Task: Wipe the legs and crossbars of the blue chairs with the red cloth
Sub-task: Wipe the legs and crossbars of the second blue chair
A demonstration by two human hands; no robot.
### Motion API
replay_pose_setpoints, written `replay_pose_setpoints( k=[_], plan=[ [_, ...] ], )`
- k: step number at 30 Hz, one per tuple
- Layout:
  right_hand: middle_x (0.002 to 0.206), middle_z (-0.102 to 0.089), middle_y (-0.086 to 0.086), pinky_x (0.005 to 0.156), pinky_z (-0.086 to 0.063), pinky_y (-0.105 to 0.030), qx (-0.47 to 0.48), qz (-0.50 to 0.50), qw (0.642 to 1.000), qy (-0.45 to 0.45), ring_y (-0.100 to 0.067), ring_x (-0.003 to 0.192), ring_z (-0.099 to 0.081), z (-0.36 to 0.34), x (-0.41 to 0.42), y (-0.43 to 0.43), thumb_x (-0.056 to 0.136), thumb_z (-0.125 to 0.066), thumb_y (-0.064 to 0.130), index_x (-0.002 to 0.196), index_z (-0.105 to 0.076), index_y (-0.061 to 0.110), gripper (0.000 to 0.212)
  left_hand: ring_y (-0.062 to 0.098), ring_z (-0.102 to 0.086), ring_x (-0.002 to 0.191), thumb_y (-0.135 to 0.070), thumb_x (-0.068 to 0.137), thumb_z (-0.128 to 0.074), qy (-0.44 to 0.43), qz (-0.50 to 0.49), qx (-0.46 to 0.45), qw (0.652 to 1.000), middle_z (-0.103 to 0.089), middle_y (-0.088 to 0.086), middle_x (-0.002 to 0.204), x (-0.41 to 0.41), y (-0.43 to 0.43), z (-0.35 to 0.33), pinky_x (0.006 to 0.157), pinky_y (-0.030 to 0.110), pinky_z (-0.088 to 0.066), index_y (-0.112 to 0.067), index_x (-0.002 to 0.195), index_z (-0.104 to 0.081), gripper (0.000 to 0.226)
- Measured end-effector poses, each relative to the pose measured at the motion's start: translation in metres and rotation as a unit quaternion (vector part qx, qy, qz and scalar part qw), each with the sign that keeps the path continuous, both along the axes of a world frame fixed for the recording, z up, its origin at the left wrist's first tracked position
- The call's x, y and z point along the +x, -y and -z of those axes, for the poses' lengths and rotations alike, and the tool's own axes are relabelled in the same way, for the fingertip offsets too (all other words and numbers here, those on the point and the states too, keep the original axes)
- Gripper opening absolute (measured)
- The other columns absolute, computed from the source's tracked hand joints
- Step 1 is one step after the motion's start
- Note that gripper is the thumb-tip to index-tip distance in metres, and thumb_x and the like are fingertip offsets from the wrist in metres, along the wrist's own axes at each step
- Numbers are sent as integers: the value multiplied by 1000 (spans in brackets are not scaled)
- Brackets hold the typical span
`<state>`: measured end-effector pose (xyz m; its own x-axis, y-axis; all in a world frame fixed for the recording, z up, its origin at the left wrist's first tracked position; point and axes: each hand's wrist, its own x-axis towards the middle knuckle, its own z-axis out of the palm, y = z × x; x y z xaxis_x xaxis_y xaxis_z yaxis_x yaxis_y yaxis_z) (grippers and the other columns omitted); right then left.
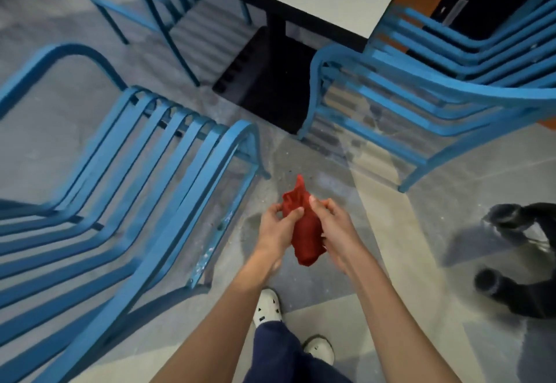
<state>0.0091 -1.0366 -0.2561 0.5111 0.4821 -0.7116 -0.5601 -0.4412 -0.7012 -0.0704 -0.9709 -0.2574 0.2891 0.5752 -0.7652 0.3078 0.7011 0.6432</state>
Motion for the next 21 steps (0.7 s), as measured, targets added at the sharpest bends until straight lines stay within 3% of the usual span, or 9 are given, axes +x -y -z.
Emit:
replay_pose_setpoints(
  k=[3,6,9,11,12,14,17,19,21],
  plan=[
    [93,-69,-10,60,-48,-26,3,-3,1000,11,-17,80,-65,40,15,-25,89,-63,35,93,-59,15,21,18,-67,74,-11,87,-68,8,-11,23,1000,-67,10,95,8,-19,40,64,28,-55,-6,109,-57,26],
    [96,-69,-10,51,-50,-23,18,-7,1000,-5,-11,71,-69,100,32,-57,87,-66,28,104,-53,15,25,24,-70,89,-13,87,-67,16,-3,35,999,-70,17,103,25,-45,92,73,31,-57,-4,116,-58,31],
    [105,-68,-11,67,-59,-35,26,-35,999,-27,-19,85,-71,146,49,-79,84,-71,28,109,-49,21,34,18,-70,79,-4,91,-58,53,3,12,998,-69,18,102,40,-67,131,67,25,-58,-1,120,-57,29],
    [107,-68,-12,81,-58,-44,23,-39,998,-32,-24,91,-70,182,64,-88,80,-74,32,112,-49,22,42,6,-66,62,2,92,-52,80,23,-2,997,-70,6,84,49,-74,157,56,18,-54,-1,118,-57,26],
    [105,-68,-12,83,-57,-47,21,-34,999,-33,-25,91,-70,200,71,-92,78,-75,32,112,-49,20,45,5,-64,60,3,93,-50,89,41,-5,995,-69,1,76,53,-77,170,56,17,-53,-3,115,-58,24],
    [102,-68,-14,80,-56,-52,8,-31,999,-30,-29,88,-70,230,82,-101,78,-77,25,113,-49,16,46,10,-65,72,2,91,-49,71,98,17,992,-69,2,81,58,-84,195,64,18,-55,-7,109,-62,24],
    [102,-69,-20,76,-53,-57,5,-4,1000,-26,-31,79,-67,276,91,-112,80,-74,13,108,-51,17,36,10,-62,88,-13,90,-56,-88,201,186,958,-68,2,104,60,-105,229,66,6,-45,-13,114,-68,26],
    [102,-68,-18,76,-53,-55,16,18,1000,-12,-30,81,-67,308,95,-123,81,-71,8,104,-52,23,33,8,-59,86,-20,90,-58,-161,133,326,922,-67,0,103,53,-125,241,64,2,-40,-13,106,-70,20],
    [101,-68,-11,74,-57,-45,25,16,999,18,-26,81,-69,337,97,-137,82,-68,7,107,-55,27,34,9,-58,80,-25,87,-62,-172,14,421,891,-64,0,96,46,-146,251,69,14,-46,-16,94,-65,11]
  ],
)
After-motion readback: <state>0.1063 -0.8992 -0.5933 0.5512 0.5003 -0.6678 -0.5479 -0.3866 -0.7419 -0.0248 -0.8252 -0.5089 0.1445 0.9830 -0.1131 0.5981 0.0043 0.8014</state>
